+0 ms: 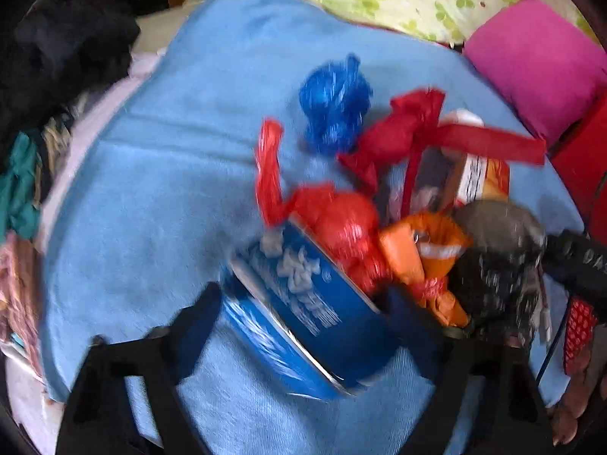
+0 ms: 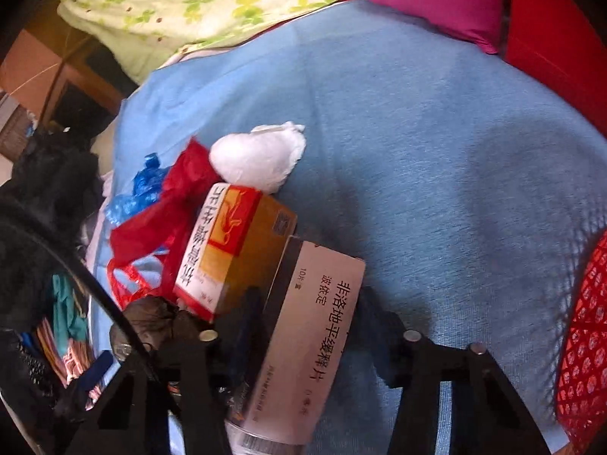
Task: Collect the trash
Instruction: 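Grasp and lift toothpaste box with left tool while right tool grasps leaflet, then carry both items over red basket and open both tools to drop them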
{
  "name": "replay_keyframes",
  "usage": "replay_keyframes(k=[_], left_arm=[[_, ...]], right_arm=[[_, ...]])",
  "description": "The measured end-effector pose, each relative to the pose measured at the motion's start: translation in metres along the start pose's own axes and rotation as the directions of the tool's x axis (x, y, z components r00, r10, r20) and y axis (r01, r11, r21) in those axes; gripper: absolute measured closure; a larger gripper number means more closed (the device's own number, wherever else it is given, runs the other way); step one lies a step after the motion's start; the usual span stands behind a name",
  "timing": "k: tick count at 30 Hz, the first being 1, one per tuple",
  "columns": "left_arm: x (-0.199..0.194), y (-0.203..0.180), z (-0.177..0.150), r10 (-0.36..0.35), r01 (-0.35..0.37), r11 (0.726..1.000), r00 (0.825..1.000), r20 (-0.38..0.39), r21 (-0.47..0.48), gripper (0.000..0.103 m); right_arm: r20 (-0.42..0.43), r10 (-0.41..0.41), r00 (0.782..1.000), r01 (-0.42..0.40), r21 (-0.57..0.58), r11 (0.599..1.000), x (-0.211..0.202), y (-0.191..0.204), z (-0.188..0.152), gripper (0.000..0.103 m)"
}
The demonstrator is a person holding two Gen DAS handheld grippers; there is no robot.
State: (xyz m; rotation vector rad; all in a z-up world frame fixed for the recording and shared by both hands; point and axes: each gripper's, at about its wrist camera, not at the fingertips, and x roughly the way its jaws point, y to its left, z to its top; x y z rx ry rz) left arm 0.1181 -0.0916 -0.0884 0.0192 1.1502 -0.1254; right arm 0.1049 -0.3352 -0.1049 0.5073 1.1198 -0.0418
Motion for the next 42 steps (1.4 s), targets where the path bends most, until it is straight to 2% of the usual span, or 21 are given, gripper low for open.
replay_keyframes(k=[5,11,17,21,25,29,33,35,38,42], left_arm=[[-0.016,0.009,-0.012,-0.040,0.040,0.999,0.999,0.037,0.015,0.040],[-0.030,0.035,-0.027,-0.062,0.063,0.998,0.996,0.071,-0.009,0.053],[-0.038,0.059,-0.038,-0.107,0.113,0.991,0.991,0.081,-0.075,0.055],[-0.052,0.057,-0.040,-0.085,0.093,0.994,0.989,0.121,-0.065,0.055],[-0.088,0.035,-0.034,-0.098,0.098,0.995,0.974,0.203,0.009,0.055],[-0.133,-0.007,-0.032,-0.166,0.136,0.983,0.944,0.286,0.123,0.055],[-0.166,-0.054,-0.034,-0.262,0.188,0.952,0.910,0.322,0.242,0.055],[-0.180,-0.083,-0.035,-0.323,0.222,0.923,0.889,0.324,0.313,0.055],[-0.194,-0.119,-0.038,-0.407,0.274,0.874,0.864,0.297,0.403,0.055],[-0.199,-0.177,-0.036,-0.497,0.334,0.802,0.832,0.244,0.496,0.055]], right_arm=[[0.097,0.005,0.995,0.004,-0.096,0.995,-0.020,0.013,-0.004,0.050],[0.193,0.058,0.980,-0.027,-0.160,0.987,-0.042,0.026,-0.006,0.050],[0.279,0.118,0.953,-0.049,-0.241,0.969,-0.071,0.029,-0.018,0.050],[0.327,0.162,0.931,-0.072,-0.269,0.961,-0.088,0.029,-0.025,0.050],[0.391,0.225,0.892,-0.115,-0.285,0.952,-0.113,0.025,-0.028,0.050],[0.482,0.280,0.830,-0.148,-0.295,0.944,-0.148,0.010,-0.034,0.050],[0.567,0.323,0.758,-0.202,-0.268,0.942,-0.187,-0.016,-0.041,0.050],[0.609,0.326,0.723,-0.220,-0.245,0.944,-0.205,-0.035,-0.044,0.050],[0.652,0.302,0.696,-0.233,-0.194,0.953,-0.224,-0.070,-0.046,0.050],[0.696,0.242,0.676,-0.237,-0.106,0.966,-0.241,-0.121,-0.046,0.050]])
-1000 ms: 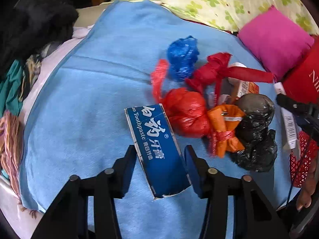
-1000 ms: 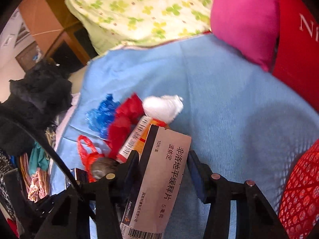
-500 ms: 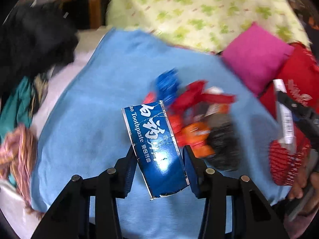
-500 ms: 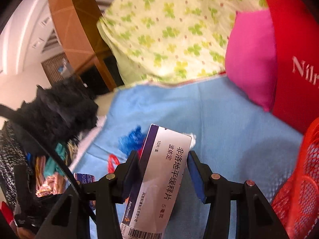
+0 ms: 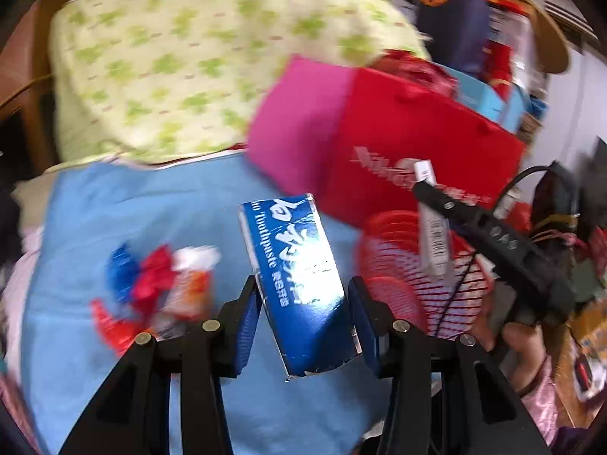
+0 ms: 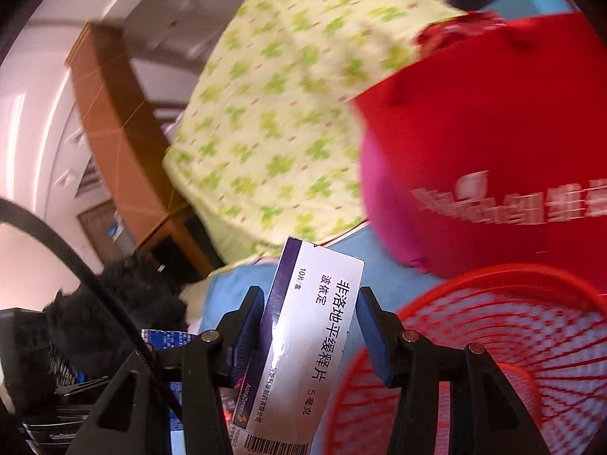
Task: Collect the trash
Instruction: 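Carry both items over red basket and open both tools to drop them, then grasp black plastic bag with right tool while left tool approaches orange wrapper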
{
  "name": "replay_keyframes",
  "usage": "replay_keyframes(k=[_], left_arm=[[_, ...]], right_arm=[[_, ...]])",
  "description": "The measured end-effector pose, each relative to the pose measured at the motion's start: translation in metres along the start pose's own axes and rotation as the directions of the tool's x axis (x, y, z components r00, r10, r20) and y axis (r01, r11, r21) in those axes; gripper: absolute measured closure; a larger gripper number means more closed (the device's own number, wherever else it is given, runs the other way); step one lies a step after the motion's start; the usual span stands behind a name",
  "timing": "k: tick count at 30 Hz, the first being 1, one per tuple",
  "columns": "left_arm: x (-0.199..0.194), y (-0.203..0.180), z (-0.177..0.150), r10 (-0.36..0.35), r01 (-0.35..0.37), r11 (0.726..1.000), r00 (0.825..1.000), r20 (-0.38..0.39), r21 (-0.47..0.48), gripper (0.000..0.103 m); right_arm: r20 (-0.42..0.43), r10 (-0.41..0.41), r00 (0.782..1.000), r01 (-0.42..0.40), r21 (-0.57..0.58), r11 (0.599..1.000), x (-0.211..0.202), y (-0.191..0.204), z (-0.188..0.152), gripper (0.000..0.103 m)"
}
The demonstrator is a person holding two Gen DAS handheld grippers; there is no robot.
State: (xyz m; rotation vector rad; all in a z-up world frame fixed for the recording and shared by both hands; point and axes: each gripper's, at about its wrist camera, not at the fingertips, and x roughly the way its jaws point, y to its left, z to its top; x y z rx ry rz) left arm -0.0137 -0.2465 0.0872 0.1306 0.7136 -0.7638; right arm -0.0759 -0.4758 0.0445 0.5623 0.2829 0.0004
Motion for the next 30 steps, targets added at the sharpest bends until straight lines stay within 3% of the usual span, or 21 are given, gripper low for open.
replay_keyframes(k=[6,8,9,11,15,18,21,23,26,30], left_arm=[[0.042,-0.054,0.018,-0.126,0.128,0.990,0.991,-0.032,0.062,0.054],[0.054,-0.067,0.019,-0.159,0.163,0.985,0.985,-0.061,0.062,0.047],[0.063,-0.073,0.019,-0.165,0.170,0.983,0.983,-0.078,0.063,0.044],[0.072,-0.078,0.016,-0.149,0.155,0.985,0.985,-0.084,0.073,0.037],[0.078,-0.069,0.007,-0.110,0.116,0.991,0.990,-0.088,0.062,0.037],[0.067,-0.046,-0.001,-0.064,0.067,0.997,0.995,-0.072,0.034,0.037],[0.044,-0.009,-0.020,0.045,-0.044,0.999,0.998,-0.049,0.022,0.037],[0.024,0.022,-0.034,0.139,-0.140,0.990,0.989,-0.043,-0.002,0.037],[-0.006,0.065,-0.055,0.279,-0.281,0.959,0.959,-0.040,-0.041,0.037],[-0.048,0.118,-0.083,0.449,-0.451,0.887,0.893,-0.042,-0.095,0.036]], right_arm=[[0.035,-0.102,0.994,0.098,0.100,0.990,-0.028,-0.066,0.012,0.049],[0.034,-0.140,0.990,0.135,0.124,0.983,-0.034,-0.083,0.014,0.047],[0.030,-0.149,0.988,0.143,0.145,0.979,-0.036,-0.092,0.016,0.044],[0.027,-0.161,0.987,0.153,0.189,0.970,-0.040,-0.105,0.018,0.027],[0.057,-0.166,0.985,0.149,0.222,0.964,-0.049,-0.115,0.021,0.024],[0.078,-0.139,0.987,0.121,0.201,0.972,-0.050,-0.106,0.021,0.024],[0.082,-0.089,0.993,0.078,0.132,0.988,-0.043,-0.078,0.017,0.024],[0.084,-0.037,0.996,0.029,0.087,0.996,-0.040,-0.060,0.014,0.024],[0.080,0.095,0.992,-0.097,0.022,0.995,-0.031,-0.023,0.008,0.024],[0.009,0.251,0.968,-0.251,-0.011,0.968,-0.006,0.020,-0.007,0.024]])
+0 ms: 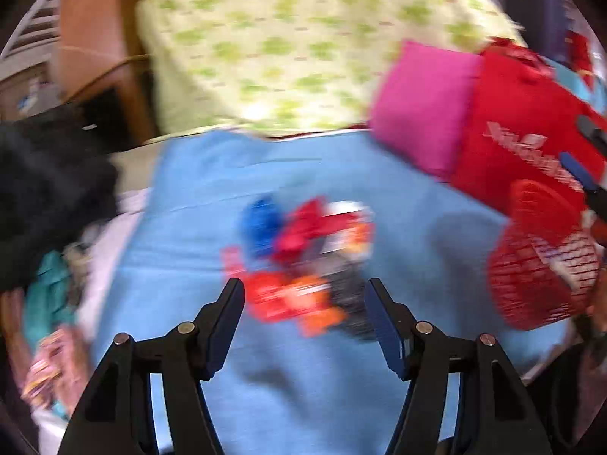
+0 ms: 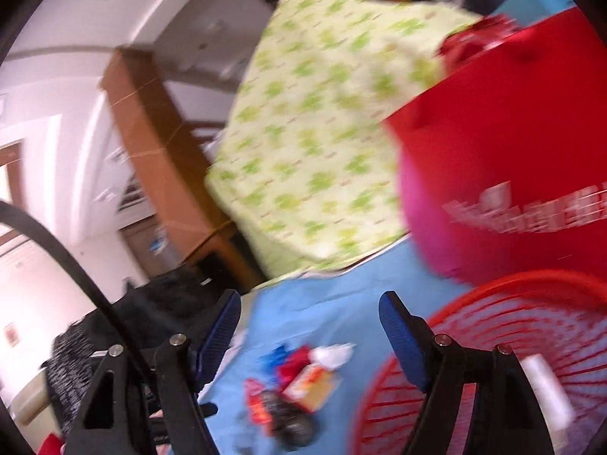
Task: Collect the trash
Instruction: 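Grasp black plastic bag with right tool while left tool approaches orange wrapper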
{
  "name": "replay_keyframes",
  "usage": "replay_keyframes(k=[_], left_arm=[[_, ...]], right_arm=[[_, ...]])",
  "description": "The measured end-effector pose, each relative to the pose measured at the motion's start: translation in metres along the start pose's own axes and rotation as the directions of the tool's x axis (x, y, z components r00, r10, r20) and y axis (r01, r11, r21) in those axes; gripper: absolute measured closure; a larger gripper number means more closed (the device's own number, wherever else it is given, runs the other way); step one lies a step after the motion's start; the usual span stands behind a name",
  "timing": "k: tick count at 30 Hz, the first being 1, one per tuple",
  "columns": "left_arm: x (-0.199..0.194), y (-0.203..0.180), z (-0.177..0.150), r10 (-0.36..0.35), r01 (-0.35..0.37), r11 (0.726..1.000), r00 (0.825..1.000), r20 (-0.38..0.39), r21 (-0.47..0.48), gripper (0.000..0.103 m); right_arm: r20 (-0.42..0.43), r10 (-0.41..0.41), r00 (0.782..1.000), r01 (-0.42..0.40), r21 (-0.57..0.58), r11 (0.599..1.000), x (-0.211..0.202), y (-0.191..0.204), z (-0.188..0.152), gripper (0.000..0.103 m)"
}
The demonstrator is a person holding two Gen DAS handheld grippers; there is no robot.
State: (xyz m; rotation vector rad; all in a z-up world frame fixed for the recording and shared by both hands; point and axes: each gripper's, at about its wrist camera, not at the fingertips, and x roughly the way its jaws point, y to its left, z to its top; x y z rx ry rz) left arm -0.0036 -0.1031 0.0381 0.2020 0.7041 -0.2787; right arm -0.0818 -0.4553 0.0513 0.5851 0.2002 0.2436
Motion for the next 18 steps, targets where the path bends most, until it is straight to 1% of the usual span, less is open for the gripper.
replay_keyframes(k=[1,3,5,7,8,9,10,12,13,14,17,18], left_arm=[[-0.002,0.013,-0.005,0.030,-0.030,0.999,1.000,-0.002,-0.016,0.035],[-0.003,0.032,-0.015,0.060,-0.060,0.997,0.998,-0.009,-0.047,0.035],[0.000,0.045,-0.024,0.051,-0.053,0.996,0.998,-0.023,-0.078,0.035],[0.006,0.048,-0.029,0.039,-0.042,0.995,0.999,-0.038,-0.091,0.035],[0.009,0.050,-0.033,0.029,-0.033,0.995,0.998,-0.047,-0.096,0.035],[0.011,0.052,-0.037,0.022,-0.027,0.995,0.998,-0.051,-0.099,0.035],[0.014,0.054,-0.040,0.009,-0.015,0.994,0.998,-0.057,-0.107,0.035],[0.022,0.057,-0.045,-0.010,0.001,0.992,0.998,-0.070,-0.130,0.035],[0.026,0.059,-0.047,-0.020,0.009,0.990,0.997,-0.078,-0.143,0.035],[0.027,0.061,-0.048,-0.028,0.015,0.988,0.996,-0.084,-0.151,0.035],[0.032,0.061,-0.052,-0.042,0.026,0.987,0.994,-0.096,-0.160,0.035],[0.033,0.061,-0.053,-0.049,0.032,0.986,0.994,-0.101,-0.161,0.035]], right_arm=[[-0.022,0.021,1.000,-0.022,-0.006,1.000,0.008,0.006,-0.005,0.024],[-0.086,0.062,0.994,-0.064,-0.021,0.998,0.032,0.025,-0.020,0.024],[-0.171,0.084,0.982,-0.091,-0.033,0.995,0.059,0.041,-0.037,0.024],[-0.274,0.090,0.958,-0.104,-0.038,0.994,0.089,0.053,-0.057,0.024],[-0.327,0.087,0.941,-0.105,-0.039,0.994,0.104,0.057,-0.067,0.024],[-0.395,0.063,0.916,-0.089,-0.048,0.995,0.123,0.061,-0.081,0.024],[-0.437,0.033,0.899,-0.068,-0.065,0.996,0.135,0.062,-0.092,0.024],[-0.520,-0.040,0.853,-0.023,-0.115,0.993,0.161,0.062,-0.117,0.024],[-0.545,-0.062,0.836,-0.010,-0.128,0.992,0.168,0.060,-0.128,0.024],[-0.579,-0.096,0.809,0.012,-0.148,0.989,0.181,0.057,-0.142,0.024],[-0.648,-0.176,0.741,0.057,-0.200,0.978,0.209,0.046,-0.173,0.025],[-0.655,-0.207,0.727,0.080,-0.218,0.973,0.216,0.039,-0.183,0.027]])
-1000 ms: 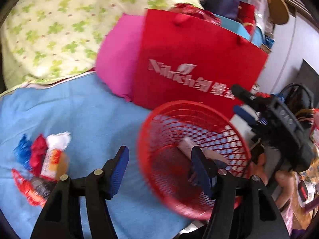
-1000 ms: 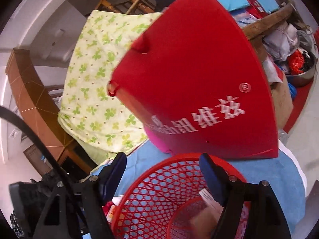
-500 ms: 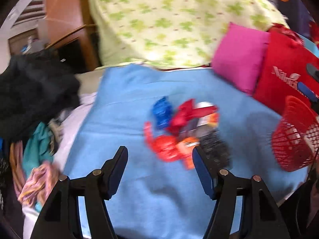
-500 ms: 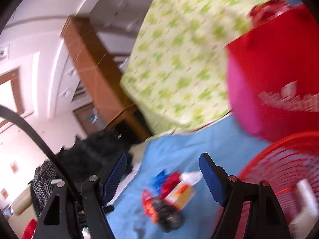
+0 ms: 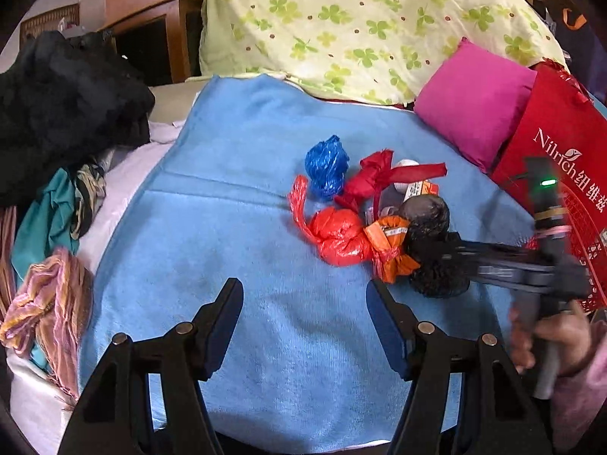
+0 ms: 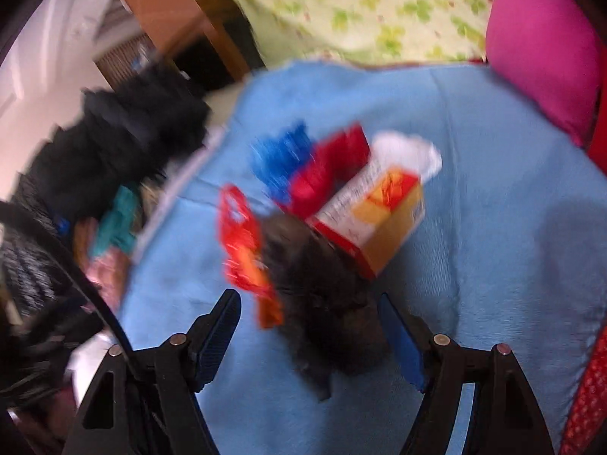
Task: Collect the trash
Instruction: 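Grasp black plastic bag with right tool while left tool approaches orange wrapper, then grasp and lift orange wrapper with left tool while right tool holds black bag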
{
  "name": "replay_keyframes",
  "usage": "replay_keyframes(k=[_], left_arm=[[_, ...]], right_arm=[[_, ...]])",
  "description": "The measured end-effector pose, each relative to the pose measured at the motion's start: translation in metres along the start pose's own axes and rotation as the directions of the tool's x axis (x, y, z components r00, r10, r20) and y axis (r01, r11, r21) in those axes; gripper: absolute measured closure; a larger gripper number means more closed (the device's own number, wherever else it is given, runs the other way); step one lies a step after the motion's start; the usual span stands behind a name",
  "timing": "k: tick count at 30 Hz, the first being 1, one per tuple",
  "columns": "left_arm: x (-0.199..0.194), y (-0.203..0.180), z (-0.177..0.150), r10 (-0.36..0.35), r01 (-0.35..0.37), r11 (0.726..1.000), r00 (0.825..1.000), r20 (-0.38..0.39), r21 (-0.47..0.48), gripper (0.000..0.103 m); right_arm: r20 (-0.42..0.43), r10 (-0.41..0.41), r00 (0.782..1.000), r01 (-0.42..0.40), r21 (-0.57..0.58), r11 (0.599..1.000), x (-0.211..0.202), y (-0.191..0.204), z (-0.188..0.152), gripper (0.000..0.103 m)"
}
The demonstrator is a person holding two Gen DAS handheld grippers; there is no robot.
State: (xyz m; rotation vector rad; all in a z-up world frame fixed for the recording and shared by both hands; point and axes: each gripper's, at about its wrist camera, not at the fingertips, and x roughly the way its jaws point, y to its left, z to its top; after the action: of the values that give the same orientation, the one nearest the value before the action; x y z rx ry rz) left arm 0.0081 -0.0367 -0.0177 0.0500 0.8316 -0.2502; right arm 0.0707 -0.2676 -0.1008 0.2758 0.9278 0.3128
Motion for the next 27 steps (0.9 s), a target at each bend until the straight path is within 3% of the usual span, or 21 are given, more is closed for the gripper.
replay_keyframes(k=[2,5,12,17,21,22,26,27], left_arm=[[0.002,-0.001,-0.001,-0.014,0.014,1.000,1.000,-0.012,-0.002,0.035],[0.008,-0.004,-0.002,-0.044,0.044,0.999,0.999,-0.032,-0.005,0.035],[0.044,-0.037,0.004,-0.126,0.125,0.992,0.987,-0.100,-0.017,0.035],[0.085,-0.062,0.018,-0.113,0.106,0.993,0.984,-0.139,-0.053,0.035],[0.122,-0.070,0.024,-0.113,0.084,0.985,0.975,-0.193,-0.153,0.035],[0.132,-0.071,0.024,-0.119,0.080,0.980,0.971,-0.210,-0.182,0.038],[0.150,-0.072,0.020,-0.104,0.050,0.973,0.967,-0.232,-0.227,0.075],[0.148,-0.073,0.020,-0.101,0.049,0.972,0.970,-0.222,-0.229,0.076]], right_arm=[[-0.051,-0.035,0.998,0.035,0.003,0.999,0.022,-0.004,-0.004,0.051],[-0.057,-0.033,0.998,0.035,0.040,0.999,0.028,-0.011,-0.005,0.061],[0.114,0.069,0.991,-0.078,0.081,0.994,-0.047,-0.028,-0.008,0.062],[0.258,0.086,0.962,-0.104,0.059,0.993,-0.103,-0.037,-0.010,0.062],[0.303,0.082,0.949,-0.104,0.058,0.993,-0.121,-0.036,0.000,0.062],[0.308,0.081,0.948,-0.104,0.059,0.993,-0.124,-0.038,0.000,0.062],[0.311,0.070,0.948,-0.092,0.059,0.994,-0.128,-0.039,0.000,0.062],[0.314,0.064,0.947,-0.085,0.054,0.995,-0.130,-0.041,-0.001,0.062]])
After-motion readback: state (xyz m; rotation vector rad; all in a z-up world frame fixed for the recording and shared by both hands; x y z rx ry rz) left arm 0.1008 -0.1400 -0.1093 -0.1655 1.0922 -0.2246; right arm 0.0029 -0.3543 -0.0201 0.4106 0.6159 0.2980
